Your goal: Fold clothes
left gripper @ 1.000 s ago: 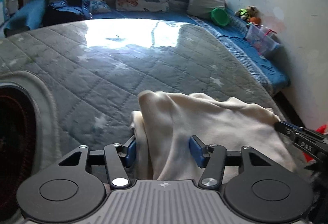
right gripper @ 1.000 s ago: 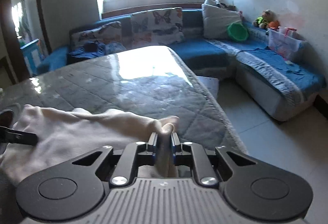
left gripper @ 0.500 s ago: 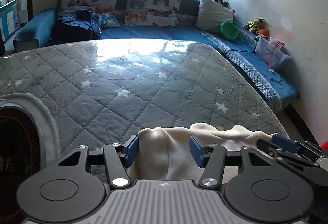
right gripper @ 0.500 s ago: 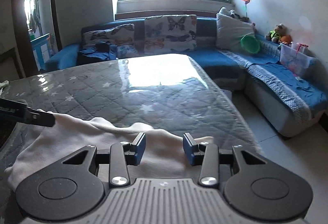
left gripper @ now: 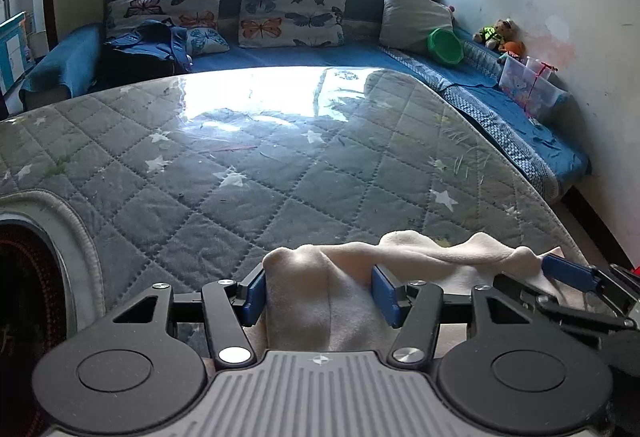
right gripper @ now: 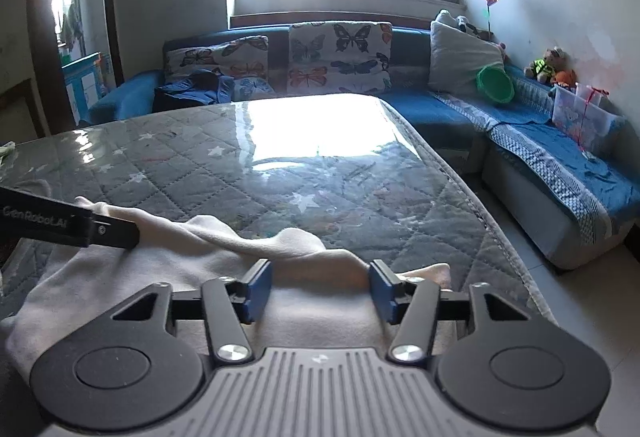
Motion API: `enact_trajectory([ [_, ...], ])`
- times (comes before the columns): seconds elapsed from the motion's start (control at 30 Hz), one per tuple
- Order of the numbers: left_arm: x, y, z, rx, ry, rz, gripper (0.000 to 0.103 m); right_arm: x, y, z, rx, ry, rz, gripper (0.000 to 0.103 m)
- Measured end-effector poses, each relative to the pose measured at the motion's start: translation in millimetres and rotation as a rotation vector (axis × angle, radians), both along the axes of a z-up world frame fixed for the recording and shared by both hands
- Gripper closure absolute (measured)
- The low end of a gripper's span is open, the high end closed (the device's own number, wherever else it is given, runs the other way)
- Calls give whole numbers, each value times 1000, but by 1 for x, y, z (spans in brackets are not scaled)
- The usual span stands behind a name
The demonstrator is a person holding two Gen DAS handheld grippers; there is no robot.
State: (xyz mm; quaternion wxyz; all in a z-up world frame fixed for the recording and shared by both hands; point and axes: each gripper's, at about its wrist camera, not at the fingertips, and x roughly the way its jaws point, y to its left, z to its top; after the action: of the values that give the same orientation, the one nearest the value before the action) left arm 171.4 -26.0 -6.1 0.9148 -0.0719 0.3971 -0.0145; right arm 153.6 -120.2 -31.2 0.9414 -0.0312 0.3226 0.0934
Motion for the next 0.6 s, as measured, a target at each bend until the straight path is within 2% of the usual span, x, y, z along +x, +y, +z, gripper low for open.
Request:
enact_trajectory([
  [0.07,-5,-3,1,24,-10,-2,40,-6,2,2,-2,-4,3,40],
  [0.13,-11,-7,1,53,-21,-9,35,-15,5,4,3,-10,13,30],
  [0.2,-16,-9,-1,69,-25,-13,34,-26,6,5,6,-17,26,25],
  [0.3,-22,-13,-4,85,-26,-17,28,-37,9,4,1,-20,33,22],
  [0.37,-26,-15,-6,96,-26,-22,20,-43,9,3,13,-13,33,20],
  [0.6,-39,-20,-11,124,-30,-38,9,-56,11,-2,7,-14,25,9],
])
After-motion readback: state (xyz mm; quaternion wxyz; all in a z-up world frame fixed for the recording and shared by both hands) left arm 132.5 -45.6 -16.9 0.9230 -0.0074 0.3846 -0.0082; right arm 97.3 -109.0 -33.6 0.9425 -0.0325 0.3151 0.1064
